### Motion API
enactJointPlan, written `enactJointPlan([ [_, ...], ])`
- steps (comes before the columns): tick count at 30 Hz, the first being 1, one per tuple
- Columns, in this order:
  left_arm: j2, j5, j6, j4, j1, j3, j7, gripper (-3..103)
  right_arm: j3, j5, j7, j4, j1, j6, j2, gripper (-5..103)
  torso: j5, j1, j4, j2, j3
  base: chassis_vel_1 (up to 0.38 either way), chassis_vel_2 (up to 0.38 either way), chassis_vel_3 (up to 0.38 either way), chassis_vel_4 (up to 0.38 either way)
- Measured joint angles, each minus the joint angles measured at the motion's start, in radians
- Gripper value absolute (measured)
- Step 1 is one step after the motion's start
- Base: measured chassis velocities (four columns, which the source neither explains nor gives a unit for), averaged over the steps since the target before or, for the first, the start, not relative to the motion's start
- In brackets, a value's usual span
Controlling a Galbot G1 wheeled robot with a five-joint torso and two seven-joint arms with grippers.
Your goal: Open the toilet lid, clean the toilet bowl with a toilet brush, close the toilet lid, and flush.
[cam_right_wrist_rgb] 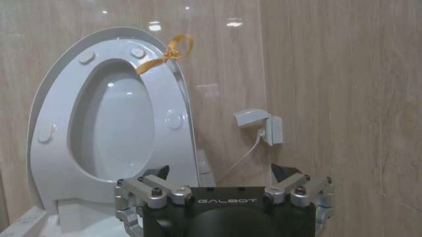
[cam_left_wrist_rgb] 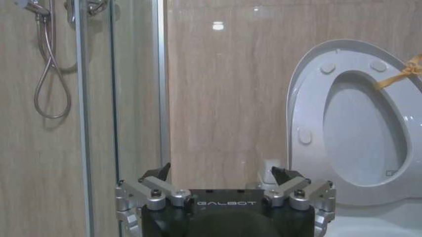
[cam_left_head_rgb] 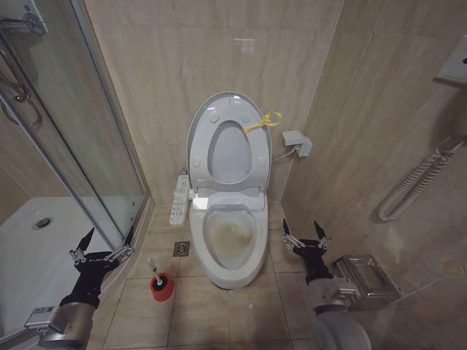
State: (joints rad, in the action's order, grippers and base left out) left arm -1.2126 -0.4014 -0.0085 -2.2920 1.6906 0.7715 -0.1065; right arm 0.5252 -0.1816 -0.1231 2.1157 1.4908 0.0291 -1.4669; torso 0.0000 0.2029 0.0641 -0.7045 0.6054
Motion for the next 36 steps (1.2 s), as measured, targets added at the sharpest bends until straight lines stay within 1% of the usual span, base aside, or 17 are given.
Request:
enactJointPlan([
  [36, 0.000, 0.000, 0.000, 0.000, 0.000, 0.000, 0.000, 100, 0.001, -0.004, -0.002, -0.001, -0.001, -0.002, 0.001, 100, 0.0000, 0.000, 0.0000, 0.000, 0.000, 0.000, 0.000, 0.000, 0.000],
])
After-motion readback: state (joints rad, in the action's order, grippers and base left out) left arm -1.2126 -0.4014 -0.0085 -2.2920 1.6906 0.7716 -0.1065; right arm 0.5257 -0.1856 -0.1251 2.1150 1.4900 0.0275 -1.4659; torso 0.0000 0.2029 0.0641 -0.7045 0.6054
